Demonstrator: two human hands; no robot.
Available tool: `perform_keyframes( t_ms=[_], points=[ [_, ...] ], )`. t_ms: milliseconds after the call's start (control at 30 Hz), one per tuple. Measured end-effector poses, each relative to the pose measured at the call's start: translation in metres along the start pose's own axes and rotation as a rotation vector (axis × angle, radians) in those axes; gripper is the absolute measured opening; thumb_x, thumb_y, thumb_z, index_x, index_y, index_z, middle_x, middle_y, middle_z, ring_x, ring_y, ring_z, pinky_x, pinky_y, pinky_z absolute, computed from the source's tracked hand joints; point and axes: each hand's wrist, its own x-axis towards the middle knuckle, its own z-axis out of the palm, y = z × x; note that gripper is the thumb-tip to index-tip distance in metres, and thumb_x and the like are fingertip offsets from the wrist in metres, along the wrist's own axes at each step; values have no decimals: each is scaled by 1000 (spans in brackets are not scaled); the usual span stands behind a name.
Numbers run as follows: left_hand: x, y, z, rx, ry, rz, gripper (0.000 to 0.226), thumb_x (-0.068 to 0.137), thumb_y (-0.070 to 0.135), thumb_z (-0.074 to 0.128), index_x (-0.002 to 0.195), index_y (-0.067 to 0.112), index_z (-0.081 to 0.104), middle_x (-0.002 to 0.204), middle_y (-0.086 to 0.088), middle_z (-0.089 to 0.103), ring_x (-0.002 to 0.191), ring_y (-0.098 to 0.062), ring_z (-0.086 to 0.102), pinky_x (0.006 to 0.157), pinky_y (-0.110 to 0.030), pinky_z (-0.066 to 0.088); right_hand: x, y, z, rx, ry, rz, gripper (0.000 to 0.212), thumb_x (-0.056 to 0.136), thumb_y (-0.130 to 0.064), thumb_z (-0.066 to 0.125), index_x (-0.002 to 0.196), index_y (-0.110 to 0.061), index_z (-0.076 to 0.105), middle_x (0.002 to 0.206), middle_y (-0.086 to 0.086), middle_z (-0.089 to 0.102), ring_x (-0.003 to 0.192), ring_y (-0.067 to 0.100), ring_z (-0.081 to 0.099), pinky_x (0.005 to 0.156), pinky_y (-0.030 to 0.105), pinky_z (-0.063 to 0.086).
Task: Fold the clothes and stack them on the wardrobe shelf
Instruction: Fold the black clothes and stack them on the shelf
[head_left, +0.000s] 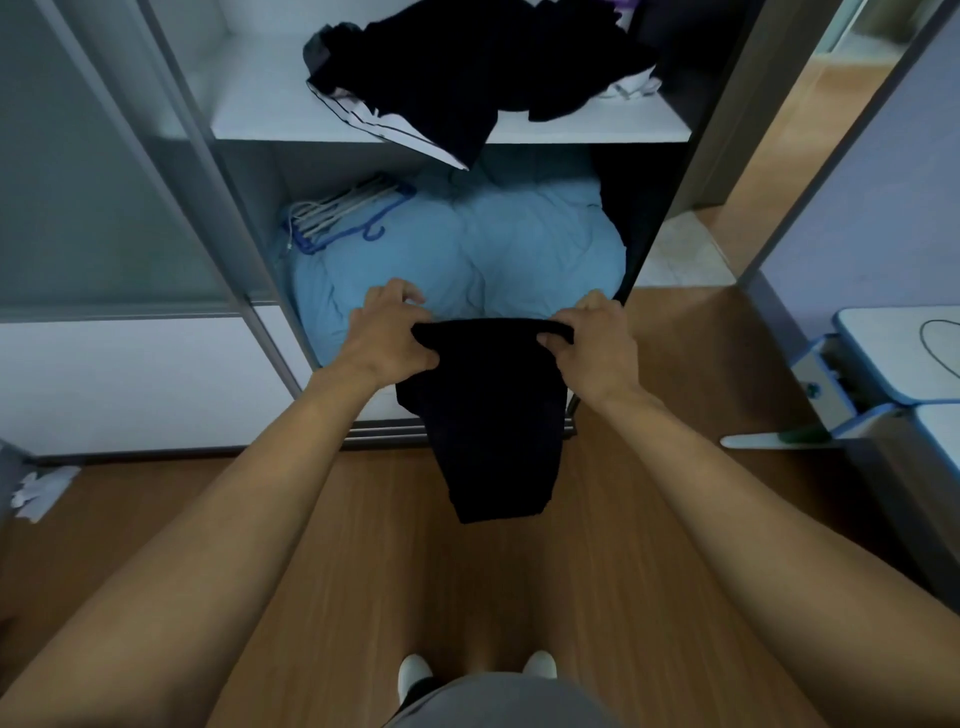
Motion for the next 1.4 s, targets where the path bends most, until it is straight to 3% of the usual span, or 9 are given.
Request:
perform_keyframes(
  t_ms=[100,300,400,633,800,967,1133,1300,1400],
  points=[
    [-6,1,-4,-585,-1,-8,22,75,16,82,87,29,69,99,16,68,97,-4,62,81,-9,45,1,12,-12,198,111,25,16,91,-26,71,102,-15,74,105,-1,47,108,18,49,84,16,41],
    [-5,30,-7,-1062,72,46,20,86,15,76,81,35,77,85,8,77,77,-6,72,65,-15,54,-18,36,-27,1007,82,132,27,85,-26,78,110,-23,69,113,-8,72,109,5,66,87,14,51],
    [-1,36,-5,-1068,73,12,14,91,23,70,79,26,75,76,6,74,68,-9,70,58,-18,52,-27,36,-16,1043,-204,223,47,77,-32,84,121,-24,67,112,-11,74,105,6,69,83,15,55],
    [-9,11,-1,-1102,54,-53,26,80,56,73,97,37,72,98,9,76,91,-7,72,70,-13,52,-25,8,-10,1199,-126,229,17,83,-22,80,99,-28,77,105,-1,77,99,16,73,77,20,57],
    [-35,-12,33,-1060,-169,-168,40,71,46,79,107,34,67,104,17,75,97,1,69,75,-7,49,-25,-12,-16,1108,-209,230,12,88,-19,75,100,-17,75,98,1,78,92,16,74,75,21,58],
    [-27,7,33,-1095,7,-161,23,90,41,69,108,27,70,100,9,77,97,-11,72,76,-15,54,-12,-14,-45,1117,-210,243,6,84,-32,78,85,-27,80,93,-2,78,88,15,75,70,19,58],
    [-20,29,27,-1168,92,-193,26,96,46,60,101,24,72,97,4,78,92,-13,73,72,-19,55,-36,18,-24,1026,-352,302,26,81,-34,80,104,-37,69,102,-17,75,102,6,70,78,14,55],
    [-21,9,9,-1074,71,-191,43,79,66,67,88,25,74,89,3,78,83,-13,74,65,-17,53,-51,13,-2,1161,-309,349,22,91,-23,72,112,-20,72,110,-2,76,104,13,70,81,18,55],
    [-29,-19,13,-1025,-22,-255,73,68,85,58,113,28,69,119,8,71,114,-9,64,98,-28,46,-41,1,-4,1225,-301,353,22,93,-18,69,114,-17,70,111,1,75,105,16,70,84,21,56]
  ],
)
